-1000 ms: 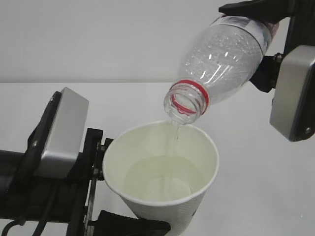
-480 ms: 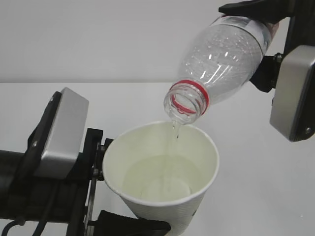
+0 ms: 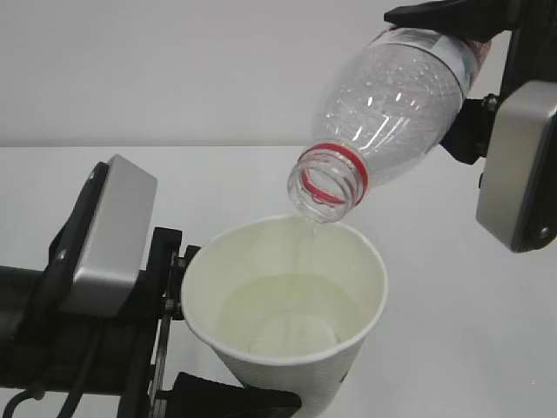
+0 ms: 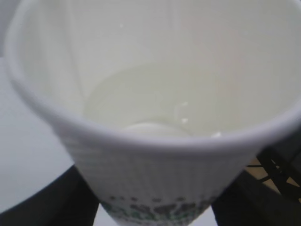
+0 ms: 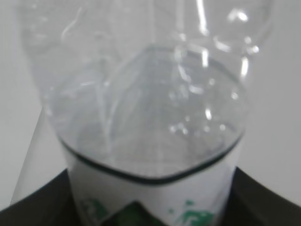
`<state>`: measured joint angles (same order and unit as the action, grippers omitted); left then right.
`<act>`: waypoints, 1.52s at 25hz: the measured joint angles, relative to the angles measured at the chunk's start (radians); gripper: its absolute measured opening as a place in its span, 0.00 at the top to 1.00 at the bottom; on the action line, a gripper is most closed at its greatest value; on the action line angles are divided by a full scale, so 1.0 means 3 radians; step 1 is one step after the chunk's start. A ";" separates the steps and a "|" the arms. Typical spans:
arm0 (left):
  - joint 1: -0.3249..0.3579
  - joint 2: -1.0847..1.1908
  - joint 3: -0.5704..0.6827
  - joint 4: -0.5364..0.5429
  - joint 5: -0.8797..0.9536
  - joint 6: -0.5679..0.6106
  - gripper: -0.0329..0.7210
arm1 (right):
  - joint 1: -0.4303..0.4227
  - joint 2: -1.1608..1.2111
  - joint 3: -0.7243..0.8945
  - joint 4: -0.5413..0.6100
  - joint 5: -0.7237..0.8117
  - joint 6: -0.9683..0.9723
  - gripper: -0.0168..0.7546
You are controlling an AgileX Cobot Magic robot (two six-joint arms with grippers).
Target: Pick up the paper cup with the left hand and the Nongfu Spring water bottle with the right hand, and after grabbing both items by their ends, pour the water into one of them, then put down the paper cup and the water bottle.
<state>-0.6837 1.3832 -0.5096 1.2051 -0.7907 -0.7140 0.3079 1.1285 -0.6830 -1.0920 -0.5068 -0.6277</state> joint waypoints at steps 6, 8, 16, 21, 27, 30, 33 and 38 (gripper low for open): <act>0.0000 0.0000 0.0000 0.0000 0.0000 0.0000 0.30 | 0.0000 0.0000 0.0000 0.0000 0.0000 -0.0005 0.37; 0.0000 0.0000 0.0000 0.0000 0.0000 0.0000 0.30 | 0.0000 0.0000 0.0000 0.0000 0.0000 -0.0005 0.37; 0.0000 0.0000 0.0000 0.0000 0.0000 0.0000 0.30 | 0.0000 0.0000 0.0000 0.0000 0.0000 -0.0005 0.37; 0.0000 0.0000 0.0000 0.0000 0.0000 0.0000 0.30 | 0.0000 0.0000 0.0000 0.0000 0.0000 -0.0005 0.37; 0.0000 0.0000 0.0000 0.0000 0.0000 0.0000 0.30 | 0.0000 0.0000 0.0000 0.0000 -0.0005 -0.0018 0.37; 0.0000 0.0000 0.0000 0.0000 0.0000 0.0000 0.30 | 0.0000 0.0000 0.0000 0.0000 -0.0005 -0.0038 0.37; 0.0000 0.0000 0.0000 0.0005 0.0000 0.0000 0.30 | 0.0000 0.0000 -0.0002 0.0000 -0.0005 -0.0038 0.37; 0.0000 0.0000 0.0000 0.0005 0.0000 0.0000 0.30 | 0.0000 0.0000 -0.0002 0.0000 -0.0005 -0.0043 0.37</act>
<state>-0.6837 1.3832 -0.5096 1.2067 -0.7907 -0.7140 0.3079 1.1285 -0.6836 -1.0920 -0.5083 -0.6406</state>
